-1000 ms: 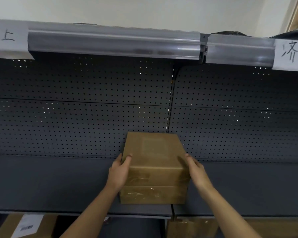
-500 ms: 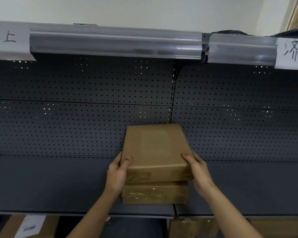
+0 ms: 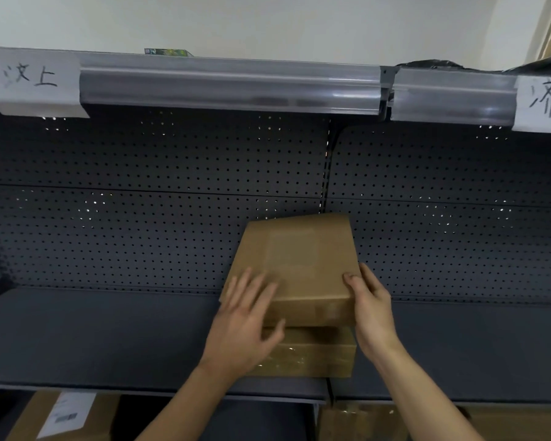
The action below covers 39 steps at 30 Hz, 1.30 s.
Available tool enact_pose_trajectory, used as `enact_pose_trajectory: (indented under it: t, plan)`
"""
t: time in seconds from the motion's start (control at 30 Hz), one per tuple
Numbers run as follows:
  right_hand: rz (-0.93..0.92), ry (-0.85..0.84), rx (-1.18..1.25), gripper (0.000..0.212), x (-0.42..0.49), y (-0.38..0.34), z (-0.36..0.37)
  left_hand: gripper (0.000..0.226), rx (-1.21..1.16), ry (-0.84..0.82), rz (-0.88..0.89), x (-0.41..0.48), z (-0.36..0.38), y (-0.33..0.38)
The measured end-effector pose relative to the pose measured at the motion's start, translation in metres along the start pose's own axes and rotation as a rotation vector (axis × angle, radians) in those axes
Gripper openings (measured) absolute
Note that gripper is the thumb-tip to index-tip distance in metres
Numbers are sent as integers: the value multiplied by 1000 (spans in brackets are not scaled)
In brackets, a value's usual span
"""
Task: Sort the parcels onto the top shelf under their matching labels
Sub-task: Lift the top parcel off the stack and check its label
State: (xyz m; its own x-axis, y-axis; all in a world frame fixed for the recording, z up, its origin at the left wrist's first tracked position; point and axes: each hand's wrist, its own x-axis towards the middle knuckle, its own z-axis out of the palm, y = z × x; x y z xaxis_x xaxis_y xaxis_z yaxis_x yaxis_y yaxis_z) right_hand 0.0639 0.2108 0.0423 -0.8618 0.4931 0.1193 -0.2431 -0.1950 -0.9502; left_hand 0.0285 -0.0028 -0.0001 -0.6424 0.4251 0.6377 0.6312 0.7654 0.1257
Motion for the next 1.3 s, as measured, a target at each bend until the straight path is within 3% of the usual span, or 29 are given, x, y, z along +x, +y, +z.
enact_pose_trajectory:
  t: [0.1,0.23,0.43,0.53,0.6,0.7,0.8,0.93,1.0,1.13,1.2,1.3]
  plan:
    - [18,-5,27,60,-2,-4,5,85,140,-79,43,0,6,8]
    - [39,-21,39,59,-6,-6,6,97,183,-60,25,1,9,7]
    - [79,-37,13,61,-8,-2,2,93,193,-9,48,0,9,3]
    - [72,-68,-48,55,-8,-5,-6,94,130,17,-51,1,7,-1]
    - [62,-72,-85,50,-8,-4,-14,99,-38,61,-249,1,5,-1]
    - [67,-80,-165,45,-9,4,-22,104,-535,196,-615,3,-5,7]
    - [130,-150,-194,45,-12,17,-20,83,-872,327,-782,8,-12,16]
    - [212,-251,-213,60,-17,31,-8,58,-1315,341,-974,9,-4,23]
    - [242,-300,-167,65,-20,36,-1,48,-1461,327,-1020,7,1,27]
    - [321,-325,57,40,-24,43,7,37,-1599,303,-1036,4,6,36]
    - [320,-328,121,40,-25,44,8,47,-1643,305,-1043,1,9,38]
    - [269,-292,142,48,-27,42,7,78,-1691,248,-1011,-4,11,38]
